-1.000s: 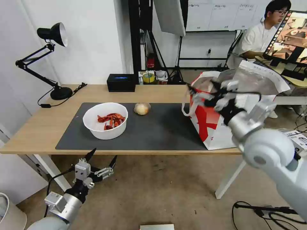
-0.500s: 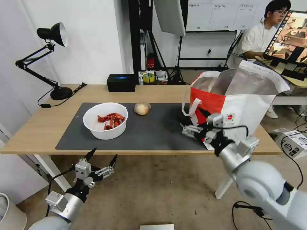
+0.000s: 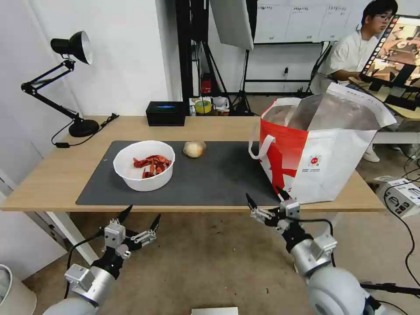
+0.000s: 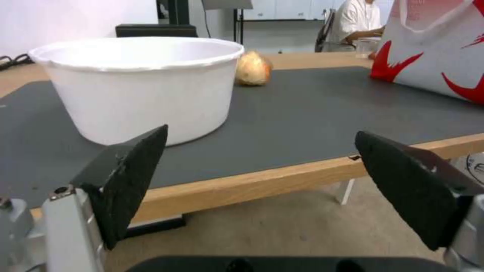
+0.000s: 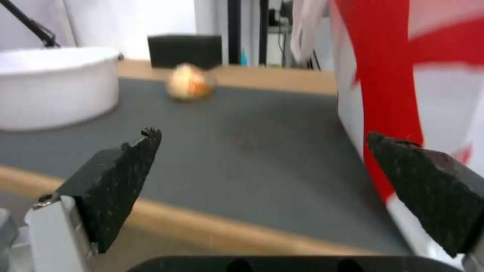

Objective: Pick up the trash from the table and place it into the takeout bag.

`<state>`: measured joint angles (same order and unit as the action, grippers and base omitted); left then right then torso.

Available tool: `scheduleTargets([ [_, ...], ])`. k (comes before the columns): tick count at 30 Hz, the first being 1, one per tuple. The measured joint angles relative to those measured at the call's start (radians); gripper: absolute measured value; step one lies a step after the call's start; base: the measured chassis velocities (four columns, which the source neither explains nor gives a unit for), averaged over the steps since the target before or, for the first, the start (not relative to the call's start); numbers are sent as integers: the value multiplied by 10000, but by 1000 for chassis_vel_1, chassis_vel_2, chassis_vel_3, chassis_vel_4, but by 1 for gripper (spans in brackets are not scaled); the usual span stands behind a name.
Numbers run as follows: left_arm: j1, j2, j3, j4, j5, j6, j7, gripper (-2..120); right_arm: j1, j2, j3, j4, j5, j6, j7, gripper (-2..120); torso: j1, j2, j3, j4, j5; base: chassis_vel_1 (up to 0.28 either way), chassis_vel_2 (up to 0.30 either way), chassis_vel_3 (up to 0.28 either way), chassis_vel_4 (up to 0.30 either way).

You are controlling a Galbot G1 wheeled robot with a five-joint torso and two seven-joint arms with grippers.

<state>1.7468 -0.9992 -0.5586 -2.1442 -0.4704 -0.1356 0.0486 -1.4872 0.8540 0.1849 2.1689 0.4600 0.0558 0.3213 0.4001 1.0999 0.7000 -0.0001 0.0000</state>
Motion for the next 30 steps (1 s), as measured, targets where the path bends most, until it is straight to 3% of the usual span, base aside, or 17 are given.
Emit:
scheduleTargets([
  [10, -65, -12, 132, 322, 129, -118, 22, 100, -607, 573, -125, -318, -762, 334, 200, 100, 0, 0, 0, 1, -1, 0, 0, 0, 0],
  [30, -200, 21, 191, 547, 116, -192, 22, 100, -459, 823, -336, -591, -770, 276, 330, 100, -1, 1, 0, 1, -1, 0, 0, 0, 0],
])
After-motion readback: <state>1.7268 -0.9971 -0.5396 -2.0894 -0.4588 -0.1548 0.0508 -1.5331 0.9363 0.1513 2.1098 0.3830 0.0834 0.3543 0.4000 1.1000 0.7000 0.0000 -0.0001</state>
